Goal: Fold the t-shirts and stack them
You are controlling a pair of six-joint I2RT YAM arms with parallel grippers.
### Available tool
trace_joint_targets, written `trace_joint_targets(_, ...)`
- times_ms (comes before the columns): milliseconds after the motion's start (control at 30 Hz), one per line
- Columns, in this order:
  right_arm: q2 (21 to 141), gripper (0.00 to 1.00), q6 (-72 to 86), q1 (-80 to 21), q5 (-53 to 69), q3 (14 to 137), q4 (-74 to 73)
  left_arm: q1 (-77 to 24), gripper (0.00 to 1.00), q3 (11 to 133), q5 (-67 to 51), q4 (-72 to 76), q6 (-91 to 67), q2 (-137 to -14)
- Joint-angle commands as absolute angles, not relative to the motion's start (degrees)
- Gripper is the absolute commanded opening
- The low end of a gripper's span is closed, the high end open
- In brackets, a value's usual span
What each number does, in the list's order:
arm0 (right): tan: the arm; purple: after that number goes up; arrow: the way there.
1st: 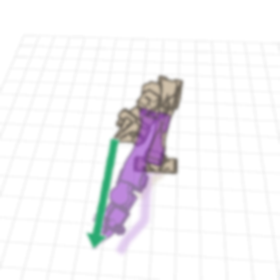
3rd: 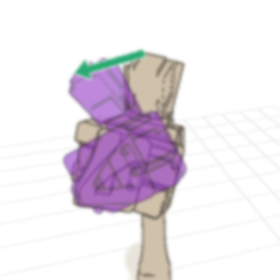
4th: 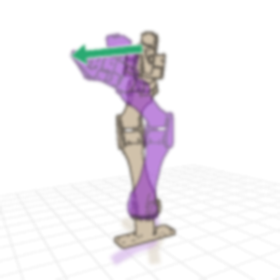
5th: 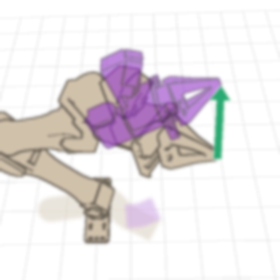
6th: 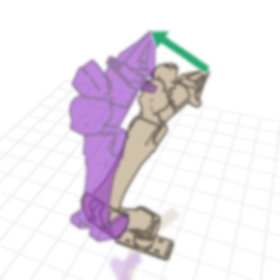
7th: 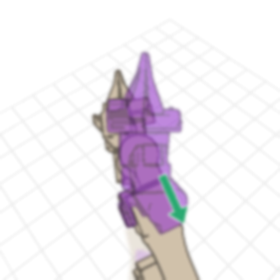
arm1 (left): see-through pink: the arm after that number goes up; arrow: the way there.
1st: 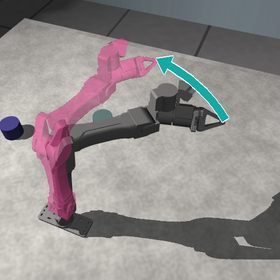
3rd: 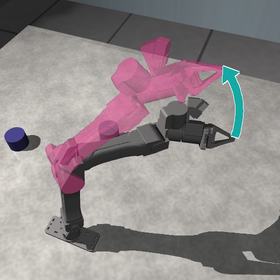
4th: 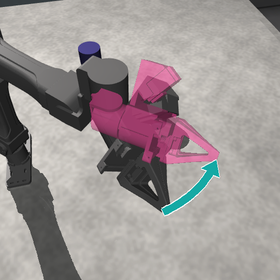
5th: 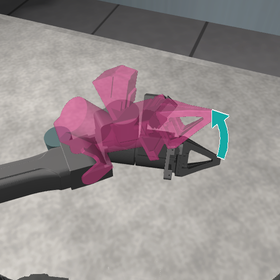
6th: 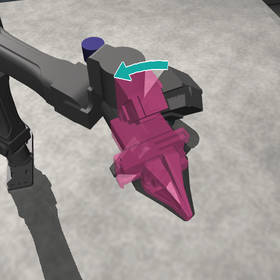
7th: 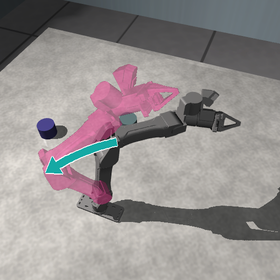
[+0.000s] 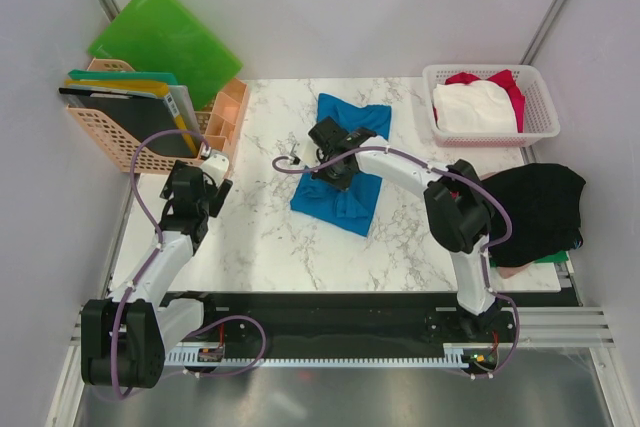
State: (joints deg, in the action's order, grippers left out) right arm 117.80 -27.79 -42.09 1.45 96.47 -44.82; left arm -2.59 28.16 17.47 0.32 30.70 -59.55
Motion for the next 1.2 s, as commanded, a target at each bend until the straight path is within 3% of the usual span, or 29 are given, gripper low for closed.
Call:
trace_joint_targets(0,118.83,0.00,-29.71,-41.66,1.06,98.61,-44.39,-2.37,1.00,27.86,17.05,1.76,31.55,-58.62)
trace_joint_targets(667,124.63,0.03,-30.94,-39.02,-2.63,105.73,-44.03,-2.37,1.00,27.69,16.61,0.88,30.85,-58.89)
trace_joint_targets(733,125.07,0.27,-30.33,-39.02,-3.42,105.64,-43.86,-2.37,1.00,27.51,16.44,0.79,30.85,-58.71)
trace_joint_targets(800,124.37,0.66,-28.75,-38.67,-3.78,104.59,-43.16,-2.37,1.00,27.42,16.26,0.53,30.76,-58.62)
trace_joint_targets(900,121.74,0.75,-25.60,-38.50,-8.93,100.73,-38.51,-2.37,1.00,27.25,15.73,0.35,30.32,-58.71)
trace_joint_targets(1167,115.41,0.79,-21.18,-38.58,-18.10,95.89,-32.35,-2.37,1.00,27.42,14.24,-1.76,28.39,-59.15)
